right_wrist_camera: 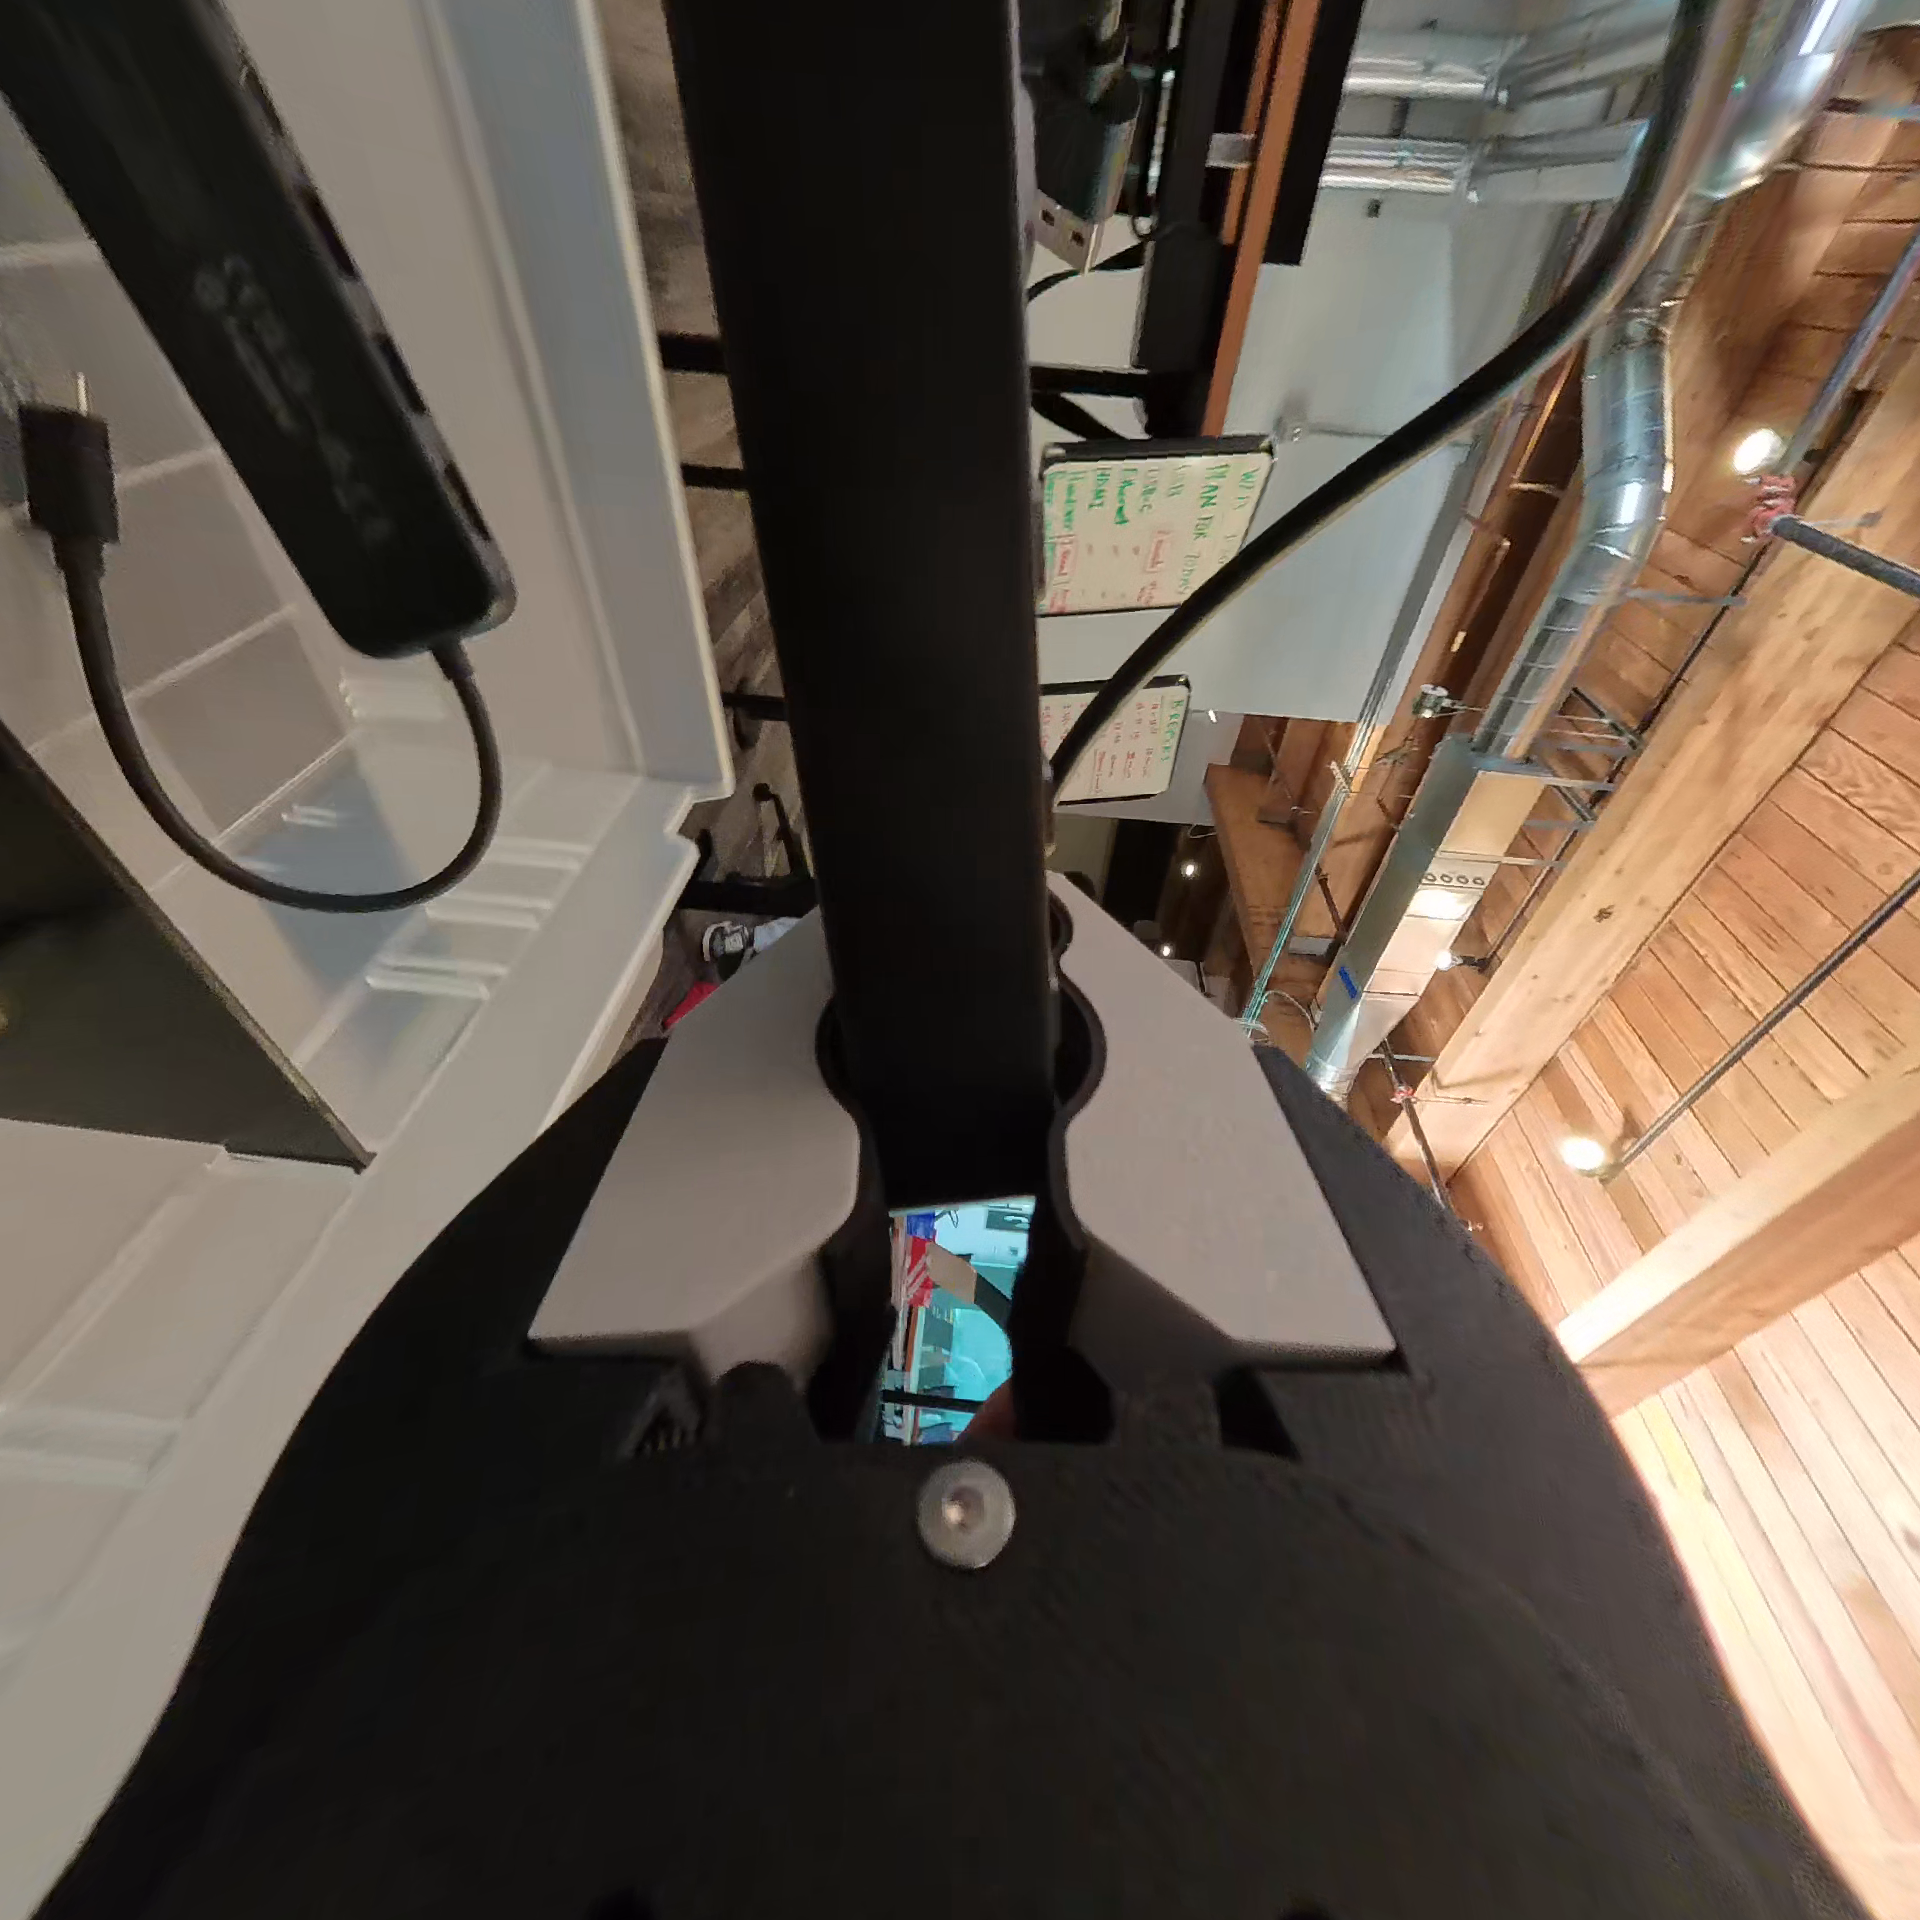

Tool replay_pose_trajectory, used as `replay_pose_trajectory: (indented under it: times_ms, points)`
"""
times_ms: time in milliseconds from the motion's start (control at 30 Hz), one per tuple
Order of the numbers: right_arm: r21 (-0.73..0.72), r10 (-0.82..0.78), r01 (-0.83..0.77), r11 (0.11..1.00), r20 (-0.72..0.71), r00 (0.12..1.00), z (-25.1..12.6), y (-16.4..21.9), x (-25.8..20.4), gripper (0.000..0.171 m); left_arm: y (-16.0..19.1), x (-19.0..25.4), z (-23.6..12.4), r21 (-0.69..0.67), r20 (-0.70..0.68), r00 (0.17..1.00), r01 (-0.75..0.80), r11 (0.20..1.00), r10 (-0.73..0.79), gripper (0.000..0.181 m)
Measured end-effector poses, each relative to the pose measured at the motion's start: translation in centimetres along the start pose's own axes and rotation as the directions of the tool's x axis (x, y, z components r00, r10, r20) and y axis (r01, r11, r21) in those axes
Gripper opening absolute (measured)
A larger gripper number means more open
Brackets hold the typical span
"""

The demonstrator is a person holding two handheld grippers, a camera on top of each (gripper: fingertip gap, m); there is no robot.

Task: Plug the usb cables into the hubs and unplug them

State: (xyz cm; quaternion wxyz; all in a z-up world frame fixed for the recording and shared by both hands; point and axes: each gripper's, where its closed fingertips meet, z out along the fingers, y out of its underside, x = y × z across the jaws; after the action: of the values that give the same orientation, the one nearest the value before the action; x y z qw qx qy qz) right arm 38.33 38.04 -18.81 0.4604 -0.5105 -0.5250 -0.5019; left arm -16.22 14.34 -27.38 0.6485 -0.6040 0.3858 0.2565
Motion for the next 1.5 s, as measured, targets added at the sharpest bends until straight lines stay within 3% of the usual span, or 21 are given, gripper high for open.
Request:
replay_pose_trajectory:
  times_ms: [600, 1133, 1333, 1433, 1500]
  points:
    - [0.004, -0.38, 0.387, 0.922, 0.198, 0.903, 4.8, -0.4, -7.7, 0.024, 1.0, 0.0, 0.2, -0.027, -0.013, 0.999, 0.036, 0.999, -0.037, 0.015]
    - [0.039, -0.575, 0.582, 0.813, 0.222, 0.788, 4.8, -1.1, -8.2, 0.025, 1.5, 0.4, 0.4, -0.052, -0.029, 0.999, 0.041, 0.998, -0.042, 0.016]
    - [-0.005, -0.592, 0.624, 0.781, 0.311, 0.743, 4.5, 0.7, -8.4, 0.053, 1.6, 0.6, 0.5, -0.058, -0.036, 0.998, 0.041, 0.998, -0.043, 0.017]
    - [-0.022, -0.581, 0.623, 0.782, 0.339, 0.74, 4.4, 1.1, -8.0, 0.059, 1.6, 0.6, 0.6, -0.059, -0.039, 0.998, 0.043, 0.997, -0.045, 0.017]
    - [-0.022, -0.558, 0.61, 0.792, 0.378, 0.739, 4.0, 1.0, -7.7, 0.075, 1.7, 0.6, 0.6, -0.063, -0.036, 0.998, 0.042, 0.997, -0.044, 0.017]
